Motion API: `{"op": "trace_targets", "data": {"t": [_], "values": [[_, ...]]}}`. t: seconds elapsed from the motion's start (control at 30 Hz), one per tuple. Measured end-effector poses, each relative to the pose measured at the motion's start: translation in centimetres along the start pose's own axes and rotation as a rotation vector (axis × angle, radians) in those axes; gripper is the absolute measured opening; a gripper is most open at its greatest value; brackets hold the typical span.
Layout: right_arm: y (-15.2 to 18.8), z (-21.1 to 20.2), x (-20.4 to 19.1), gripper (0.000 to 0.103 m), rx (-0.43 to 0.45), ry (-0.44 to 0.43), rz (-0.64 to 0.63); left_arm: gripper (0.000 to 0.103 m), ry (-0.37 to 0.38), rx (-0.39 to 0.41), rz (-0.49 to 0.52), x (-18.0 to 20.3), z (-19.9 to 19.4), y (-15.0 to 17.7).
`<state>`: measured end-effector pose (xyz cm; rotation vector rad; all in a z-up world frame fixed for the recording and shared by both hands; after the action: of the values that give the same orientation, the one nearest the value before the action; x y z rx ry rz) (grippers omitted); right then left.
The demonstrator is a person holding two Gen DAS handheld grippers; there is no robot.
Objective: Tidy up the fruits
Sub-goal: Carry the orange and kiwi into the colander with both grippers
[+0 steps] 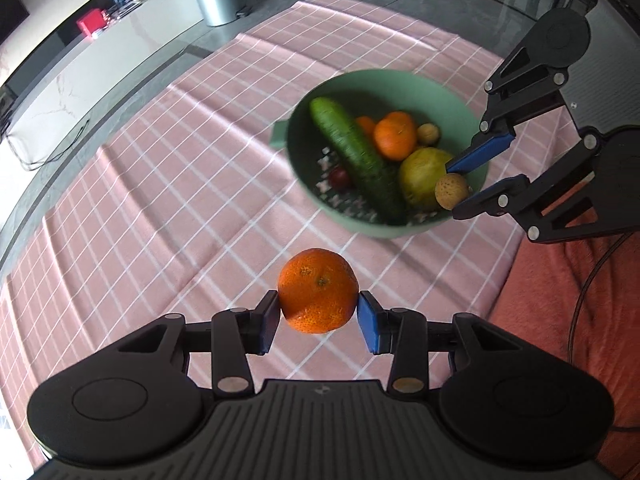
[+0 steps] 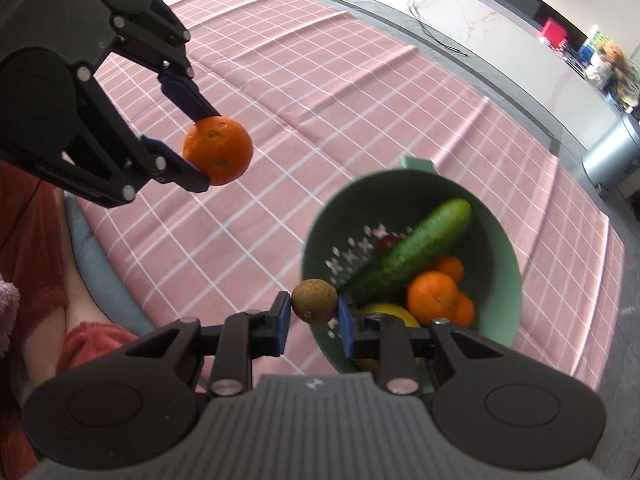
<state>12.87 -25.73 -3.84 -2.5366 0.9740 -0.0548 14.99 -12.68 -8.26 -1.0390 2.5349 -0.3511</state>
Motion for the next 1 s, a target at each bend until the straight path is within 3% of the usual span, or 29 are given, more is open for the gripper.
{"op": "trace_targets", "data": {"t": [0.23, 0.5, 0.63, 0.87, 1.0], "values": [[3.1, -0.9, 4.1, 0.022, 0.006, 0.05, 0.095, 0.047, 0.057, 0.05, 0.031, 3.2, 1.4, -4.2], [2.9, 0.9, 7.2, 0.022, 0.041, 0.024, 0.158, 0.047, 0.068, -0.059, 0.003, 3.1, 6.7, -6.4], [2.2, 1.8, 7.8, 0.022, 0.048, 0.007, 0.151, 0.047, 0.096, -0.106, 0.044, 3.6, 8.6, -6.8], [1.6, 2.8, 8.3, 0.022, 0.051, -0.032, 0.139, 0.048, 0.077, -0.157, 0.11, 3.9, 10.7, -7.0], [1.3, 3.3, 8.1, 0.022, 0.052, -0.063, 0.129, 0.054, 0.074, -0.136, 0.161, 3.9, 10.9, -6.5]]}}
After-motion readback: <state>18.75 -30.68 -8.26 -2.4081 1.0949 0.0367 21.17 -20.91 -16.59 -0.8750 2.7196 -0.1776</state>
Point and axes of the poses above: each gripper's, at about its wrist camera, not at the fingertips, and z roughly the way its jaws point, x to its right, y to its underside, the point moved 9 cm from there along z, roughly the way its jaws point, and after that the axes turned 9 degrees about -y, right-handed, at the moved point
